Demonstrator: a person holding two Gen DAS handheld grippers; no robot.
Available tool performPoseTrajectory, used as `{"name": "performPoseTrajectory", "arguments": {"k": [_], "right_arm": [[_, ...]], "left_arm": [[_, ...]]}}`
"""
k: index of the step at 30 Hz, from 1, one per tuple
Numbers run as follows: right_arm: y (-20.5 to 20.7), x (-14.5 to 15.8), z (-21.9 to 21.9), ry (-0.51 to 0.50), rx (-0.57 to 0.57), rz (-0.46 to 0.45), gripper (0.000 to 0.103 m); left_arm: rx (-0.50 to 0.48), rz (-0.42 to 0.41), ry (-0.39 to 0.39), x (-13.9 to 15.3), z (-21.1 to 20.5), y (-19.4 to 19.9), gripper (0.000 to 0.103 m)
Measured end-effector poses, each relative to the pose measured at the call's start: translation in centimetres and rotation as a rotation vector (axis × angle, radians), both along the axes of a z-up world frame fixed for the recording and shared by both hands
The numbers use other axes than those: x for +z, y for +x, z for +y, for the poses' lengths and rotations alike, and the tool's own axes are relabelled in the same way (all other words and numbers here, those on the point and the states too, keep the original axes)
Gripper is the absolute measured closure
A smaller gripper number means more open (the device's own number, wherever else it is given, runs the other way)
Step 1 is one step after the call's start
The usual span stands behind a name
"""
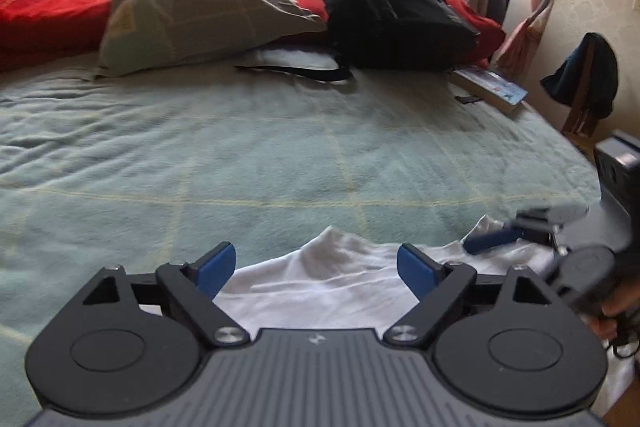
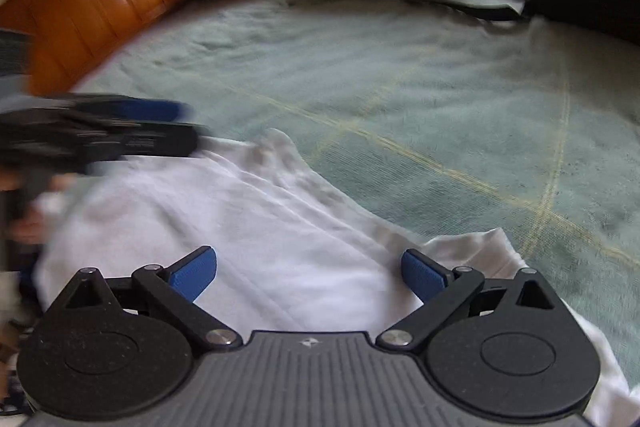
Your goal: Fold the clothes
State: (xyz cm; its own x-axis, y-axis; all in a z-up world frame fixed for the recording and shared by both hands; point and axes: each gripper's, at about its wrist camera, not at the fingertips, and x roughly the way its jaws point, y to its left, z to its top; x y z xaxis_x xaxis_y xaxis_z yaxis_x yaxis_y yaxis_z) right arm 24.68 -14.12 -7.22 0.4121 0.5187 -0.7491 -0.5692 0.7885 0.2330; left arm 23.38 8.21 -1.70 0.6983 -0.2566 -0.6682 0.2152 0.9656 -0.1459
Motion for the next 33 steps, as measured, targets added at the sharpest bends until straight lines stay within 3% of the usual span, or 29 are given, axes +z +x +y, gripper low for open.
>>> {"name": "performPoseTrajectory", "arguments": {"k": [2, 4, 9, 14, 16, 21, 27, 30, 33], "right_arm": [[0.5, -0.2, 0.2, -0.041, -0.031, -0.028, 0.002], [0.1, 0.7, 0.2, -0.018, -0.04, -0.026, 0.002], [-1.2, 1.5, 1.1, 0.033, 0.012, 0.004, 0.0], [0.6, -0.1, 1.3, 0.009, -0.04, -0.005, 0.0], [0.6, 0.7, 0.9, 0.014, -0.057, -0.014, 0.0], [-3.0, 3.9, -2.8, 0.001, -0.096, -0.076, 0.0], [-6.2, 1.9, -8.7, -0.026, -0.249, -0.005, 0.0], [-7.1, 1.4, -10.6, 0.011, -0.315, -0.016, 0.0], [-8.7, 2.3, -11.0, 0.027, -0.321, -0.028, 0.0]], "left_arm": [[0.018, -0.006, 0.035, 0.0, 0.1, -0.8, 0.015], [0.03, -0.012, 0.058, 0.0, 0.3, -1.6, 0.014], [0.029, 0.005, 0.053, 0.1, 0.2, -2.3, 0.012], [0.008, 0.019, 0.065, 0.2, -0.4, -3.2, 0.012], [0.004, 0.019, 0.075, 0.3, -0.5, -4.0, 0.011], [-0.003, 0.033, 0.051, 0.0, -0.7, -5.7, 0.008], [-0.045, 0.089, 0.028, -2.0, -1.7, -6.6, 0.008], [-0.011, 0.137, -0.002, -3.6, -0.9, -5.9, 0.009], [-0.007, 0.102, 0.026, -2.0, -1.3, -7.2, 0.009]]}}
